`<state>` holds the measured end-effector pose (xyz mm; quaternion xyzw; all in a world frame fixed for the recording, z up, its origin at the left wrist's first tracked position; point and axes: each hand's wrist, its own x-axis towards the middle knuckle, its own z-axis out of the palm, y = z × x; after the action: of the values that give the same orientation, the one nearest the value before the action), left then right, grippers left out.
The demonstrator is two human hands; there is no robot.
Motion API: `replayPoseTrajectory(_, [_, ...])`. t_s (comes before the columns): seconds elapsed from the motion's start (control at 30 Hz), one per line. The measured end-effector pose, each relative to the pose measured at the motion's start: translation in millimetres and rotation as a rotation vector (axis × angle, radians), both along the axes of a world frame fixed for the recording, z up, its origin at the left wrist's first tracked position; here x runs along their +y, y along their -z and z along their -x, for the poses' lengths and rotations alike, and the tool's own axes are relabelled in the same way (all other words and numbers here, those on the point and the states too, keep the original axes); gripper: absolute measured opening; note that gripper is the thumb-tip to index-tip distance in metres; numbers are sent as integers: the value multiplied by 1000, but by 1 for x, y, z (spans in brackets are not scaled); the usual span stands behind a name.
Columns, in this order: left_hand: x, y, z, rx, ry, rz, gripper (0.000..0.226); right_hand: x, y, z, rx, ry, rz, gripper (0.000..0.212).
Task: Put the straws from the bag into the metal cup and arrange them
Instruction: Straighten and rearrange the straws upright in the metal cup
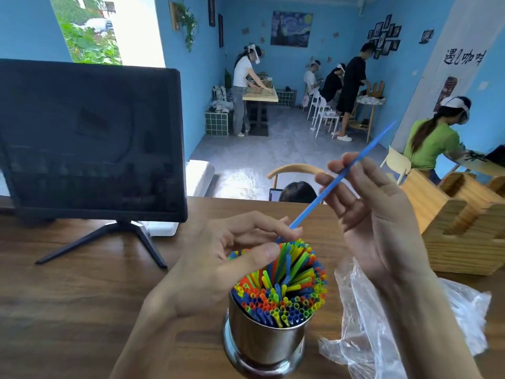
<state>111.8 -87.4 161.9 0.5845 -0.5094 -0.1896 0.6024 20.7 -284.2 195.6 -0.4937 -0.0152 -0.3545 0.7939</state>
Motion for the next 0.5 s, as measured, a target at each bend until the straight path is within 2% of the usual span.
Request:
replayPoseTrajectory(0.07, [-2,1,-5,-31,-81,-40,19,0,1,2,-53,126,139,17])
replayPoseTrajectory(0.1, [-5,3,-9,-55,-155,-50,17,0,3,3,-65,197,234,25])
replayPoseTrajectory(0.17, [-12,11,-16,-120,-328,-87,18,-3,11,5,-47,311,411,51])
replayPoseTrajectory(0.23, [-21,17,-22,-193,-429,-147,19,-3,23,6,22,339,541,79])
replayPoseTrajectory(0.3, [-30,23,-25,-242,-442,-198,20,-4,37,9,112,295,655,90])
replayPoseTrajectory(0.37, [-35,28,-27,-277,-423,-242,17,-5,45,13,244,240,792,85])
replayPoseTrajectory(0.4, [-36,29,-28,-293,-417,-254,14,-5,49,16,301,232,867,75])
replayPoseTrajectory(0.5, [-33,29,-28,-323,-391,-230,12,-7,62,19,324,311,1130,19])
